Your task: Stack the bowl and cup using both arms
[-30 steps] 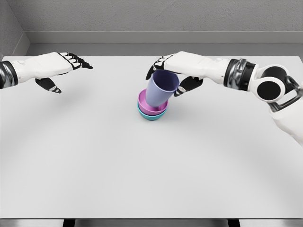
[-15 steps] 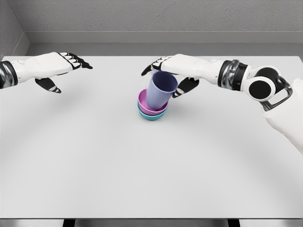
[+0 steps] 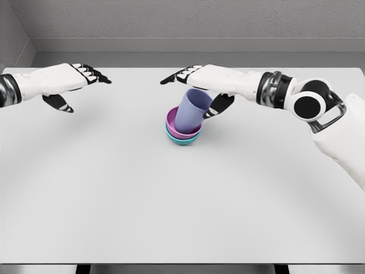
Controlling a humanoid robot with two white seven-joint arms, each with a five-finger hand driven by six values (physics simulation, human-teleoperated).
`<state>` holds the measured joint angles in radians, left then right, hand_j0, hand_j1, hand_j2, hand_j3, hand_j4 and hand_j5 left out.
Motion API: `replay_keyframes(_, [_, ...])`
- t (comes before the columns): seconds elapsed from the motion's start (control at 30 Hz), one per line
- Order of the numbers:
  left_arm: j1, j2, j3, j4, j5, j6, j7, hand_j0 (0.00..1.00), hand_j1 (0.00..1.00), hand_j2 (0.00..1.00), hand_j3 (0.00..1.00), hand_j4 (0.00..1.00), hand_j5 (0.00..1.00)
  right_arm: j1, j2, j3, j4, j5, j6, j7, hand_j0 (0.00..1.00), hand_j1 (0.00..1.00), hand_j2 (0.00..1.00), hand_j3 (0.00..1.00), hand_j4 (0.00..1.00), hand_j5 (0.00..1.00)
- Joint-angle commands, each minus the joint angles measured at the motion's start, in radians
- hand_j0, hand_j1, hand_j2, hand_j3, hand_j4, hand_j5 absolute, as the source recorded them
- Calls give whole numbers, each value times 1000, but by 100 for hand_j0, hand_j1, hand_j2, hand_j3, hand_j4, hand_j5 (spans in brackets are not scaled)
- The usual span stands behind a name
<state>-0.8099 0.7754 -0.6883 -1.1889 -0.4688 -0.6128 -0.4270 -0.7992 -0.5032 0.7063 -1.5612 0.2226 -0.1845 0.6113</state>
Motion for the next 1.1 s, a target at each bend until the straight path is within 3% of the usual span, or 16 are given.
replay_keyframes(0.0, [-2,1,1,0,6,2,1,100,100,100,100,100,100,0,3,1,0,-3,0,0,100,100,100,100,100,100])
replay_keyframes(0.23, [0,2,1,2,6,2,1,100,100,100,100,100,100,-6,-11,-5,-14,-3,-1,0,100,100,100,100,100,100])
replay_keyframes(0.3, [0,2,1,2,7,2,1,100,100,100,100,100,100,-18,-52,-22,-85,-11,-13,0,100,100,100,100,100,100])
replay_keyframes(0.37, [0,2,3,2,7,2,1,100,100,100,100,100,100,34,-178,-162,-194,-25,-36,0,100,100,100,100,100,100])
replay_keyframes(0.53, [0,2,3,2,9,2,1,100,100,100,100,100,100,273,-313,-441,-192,-48,-271,0,100,100,100,100,100,100])
replay_keyframes(0.73, [0,12,18,3,10,2,4,100,100,100,100,100,100,403,-330,-522,-191,-48,-340,0,100,100,100,100,100,100])
replay_keyframes(1.07, [2,10,21,3,10,2,2,100,100,100,100,100,100,400,-322,-524,-191,-48,-328,0,100,100,100,100,100,100])
